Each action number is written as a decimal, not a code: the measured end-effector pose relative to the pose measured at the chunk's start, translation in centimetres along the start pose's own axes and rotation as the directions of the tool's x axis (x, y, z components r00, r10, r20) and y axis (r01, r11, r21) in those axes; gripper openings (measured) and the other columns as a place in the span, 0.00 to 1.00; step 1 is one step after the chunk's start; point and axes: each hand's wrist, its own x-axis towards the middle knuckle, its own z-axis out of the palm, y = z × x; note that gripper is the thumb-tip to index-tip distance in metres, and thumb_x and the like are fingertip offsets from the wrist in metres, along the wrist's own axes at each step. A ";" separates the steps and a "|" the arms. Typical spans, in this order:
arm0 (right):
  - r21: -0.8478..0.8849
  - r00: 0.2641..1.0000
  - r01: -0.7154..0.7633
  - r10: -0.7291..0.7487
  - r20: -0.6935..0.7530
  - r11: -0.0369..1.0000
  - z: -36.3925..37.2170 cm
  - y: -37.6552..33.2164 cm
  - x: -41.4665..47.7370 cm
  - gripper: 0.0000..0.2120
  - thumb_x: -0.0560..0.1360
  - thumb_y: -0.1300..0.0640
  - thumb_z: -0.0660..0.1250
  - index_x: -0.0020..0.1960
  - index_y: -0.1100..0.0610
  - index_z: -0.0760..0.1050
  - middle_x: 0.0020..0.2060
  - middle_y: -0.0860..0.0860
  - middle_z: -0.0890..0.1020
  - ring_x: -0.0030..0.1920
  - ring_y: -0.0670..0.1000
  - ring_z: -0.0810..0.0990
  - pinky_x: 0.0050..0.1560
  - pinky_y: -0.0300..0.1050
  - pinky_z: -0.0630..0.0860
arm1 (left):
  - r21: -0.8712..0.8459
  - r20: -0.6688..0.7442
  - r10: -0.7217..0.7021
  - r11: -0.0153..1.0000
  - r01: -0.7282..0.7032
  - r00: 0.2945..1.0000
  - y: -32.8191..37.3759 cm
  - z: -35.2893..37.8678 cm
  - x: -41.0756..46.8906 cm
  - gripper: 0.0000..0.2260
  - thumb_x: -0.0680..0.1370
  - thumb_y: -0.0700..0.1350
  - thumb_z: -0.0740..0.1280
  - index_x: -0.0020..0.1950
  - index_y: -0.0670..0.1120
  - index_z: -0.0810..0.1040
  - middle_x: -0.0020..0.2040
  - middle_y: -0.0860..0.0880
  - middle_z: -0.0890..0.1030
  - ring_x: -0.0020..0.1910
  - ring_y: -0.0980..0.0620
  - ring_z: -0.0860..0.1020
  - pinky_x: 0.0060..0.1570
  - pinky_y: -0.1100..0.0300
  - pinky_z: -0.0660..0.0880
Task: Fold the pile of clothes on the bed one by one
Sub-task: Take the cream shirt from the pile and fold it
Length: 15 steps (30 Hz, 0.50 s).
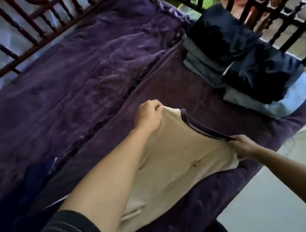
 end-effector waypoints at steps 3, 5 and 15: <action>-0.150 0.996 -0.086 0.087 -0.003 0.985 -0.9 1.2 4.5 0.09 0.78 0.64 0.58 0.47 0.63 0.77 0.30 0.55 0.70 0.27 0.51 0.69 0.28 0.43 0.66 | -0.047 0.036 -0.080 0.996 0.082 0.996 -0.9 2.5 1.6 0.06 0.77 0.44 0.66 0.50 0.46 0.81 0.47 0.47 0.81 0.47 0.48 0.78 0.49 0.56 0.75; -0.295 0.994 -0.104 0.106 -0.010 0.950 -0.9 1.1 5.9 0.07 0.76 0.63 0.60 0.48 0.60 0.76 0.31 0.57 0.73 0.27 0.53 0.72 0.29 0.42 0.66 | -0.060 0.026 -0.155 0.986 0.156 0.988 -3.1 2.3 1.2 0.06 0.77 0.44 0.67 0.51 0.45 0.81 0.47 0.47 0.81 0.46 0.48 0.78 0.48 0.57 0.75; -0.738 0.947 0.312 -0.258 0.192 0.598 10.9 -11.4 7.8 0.13 0.76 0.53 0.61 0.59 0.50 0.77 0.54 0.55 0.81 0.52 0.58 0.79 0.44 0.44 0.71 | 0.006 0.050 -0.768 0.639 0.769 0.638 -21.8 -0.5 -15.6 0.06 0.77 0.45 0.65 0.47 0.45 0.80 0.49 0.44 0.82 0.51 0.42 0.78 0.48 0.55 0.74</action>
